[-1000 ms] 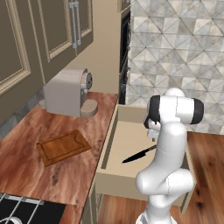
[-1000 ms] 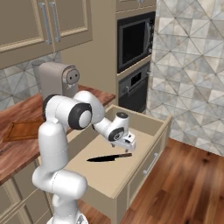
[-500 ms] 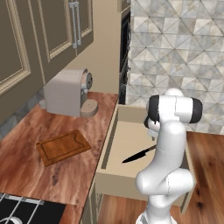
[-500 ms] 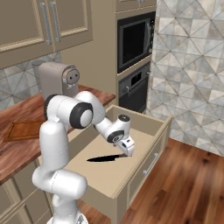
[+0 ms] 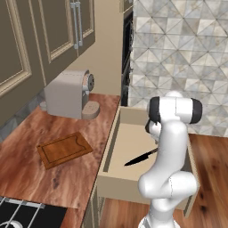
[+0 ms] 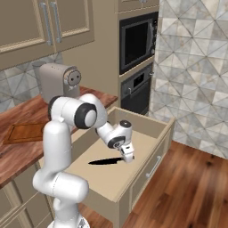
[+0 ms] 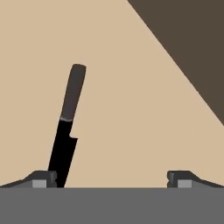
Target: Pick up the knife from the drawer and place it on the cutting board. Then place the meat from the plate to the cutting board.
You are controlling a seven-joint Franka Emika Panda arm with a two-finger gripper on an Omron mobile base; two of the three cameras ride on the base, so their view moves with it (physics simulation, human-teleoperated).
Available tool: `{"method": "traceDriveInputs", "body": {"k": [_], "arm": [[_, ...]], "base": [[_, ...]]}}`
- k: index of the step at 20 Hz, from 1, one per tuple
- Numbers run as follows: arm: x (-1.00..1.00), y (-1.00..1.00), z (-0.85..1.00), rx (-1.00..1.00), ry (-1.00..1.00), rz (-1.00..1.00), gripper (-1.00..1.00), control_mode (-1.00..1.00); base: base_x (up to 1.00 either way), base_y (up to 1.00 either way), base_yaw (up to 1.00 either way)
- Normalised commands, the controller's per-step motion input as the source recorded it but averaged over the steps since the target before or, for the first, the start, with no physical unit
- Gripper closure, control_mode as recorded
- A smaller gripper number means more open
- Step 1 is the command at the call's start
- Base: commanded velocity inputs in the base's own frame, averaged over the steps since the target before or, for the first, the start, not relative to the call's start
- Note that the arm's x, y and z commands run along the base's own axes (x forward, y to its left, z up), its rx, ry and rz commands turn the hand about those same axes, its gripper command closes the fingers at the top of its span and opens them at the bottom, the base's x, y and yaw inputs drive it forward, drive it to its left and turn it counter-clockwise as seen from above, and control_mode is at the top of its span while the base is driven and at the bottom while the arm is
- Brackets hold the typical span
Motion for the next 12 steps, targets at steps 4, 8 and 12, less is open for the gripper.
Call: {"method": "traceDriveInputs", "body": {"k": [4, 8, 12], "arm": [[0.16, 0.00, -0.14, 0.00, 0.06, -0.23, -1.00, -1.00], [0.18, 0.00, -0.07, 0.01, 0.06, -0.17, -1.00, -1.00], [0.16, 0.00, -0.07, 0.02, 0.06, -0.11, -1.00, -1.00]], "base": [[0.00, 0.00, 0.00], [0.00, 0.00, 0.00], [0.00, 0.00, 0.00]]}}
